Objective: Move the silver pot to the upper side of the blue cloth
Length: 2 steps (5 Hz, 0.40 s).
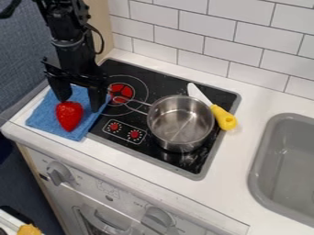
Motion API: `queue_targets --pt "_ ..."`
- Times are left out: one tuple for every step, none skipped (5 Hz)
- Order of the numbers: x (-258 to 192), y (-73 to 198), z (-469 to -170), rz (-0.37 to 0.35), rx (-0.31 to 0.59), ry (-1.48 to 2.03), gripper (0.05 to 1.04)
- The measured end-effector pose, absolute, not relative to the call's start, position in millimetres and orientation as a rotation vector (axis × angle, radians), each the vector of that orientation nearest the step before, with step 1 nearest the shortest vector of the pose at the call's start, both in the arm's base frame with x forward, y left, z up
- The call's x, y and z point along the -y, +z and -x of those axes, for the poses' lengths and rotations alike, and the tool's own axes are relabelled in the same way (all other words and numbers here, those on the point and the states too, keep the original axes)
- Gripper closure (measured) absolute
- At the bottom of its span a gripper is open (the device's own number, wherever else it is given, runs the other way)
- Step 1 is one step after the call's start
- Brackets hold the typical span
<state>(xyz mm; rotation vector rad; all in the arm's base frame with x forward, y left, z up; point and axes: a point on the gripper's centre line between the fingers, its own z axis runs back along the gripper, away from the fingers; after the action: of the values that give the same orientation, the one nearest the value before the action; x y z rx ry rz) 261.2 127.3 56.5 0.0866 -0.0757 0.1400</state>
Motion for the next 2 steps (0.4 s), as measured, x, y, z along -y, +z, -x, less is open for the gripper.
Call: queue_targets --pt "-124.9 51.5 -259.1 -0.079 0.054 0.14 0.082" --pt "-89.5 64.1 -270.6 -0.058 0.08 0.044 0.083"
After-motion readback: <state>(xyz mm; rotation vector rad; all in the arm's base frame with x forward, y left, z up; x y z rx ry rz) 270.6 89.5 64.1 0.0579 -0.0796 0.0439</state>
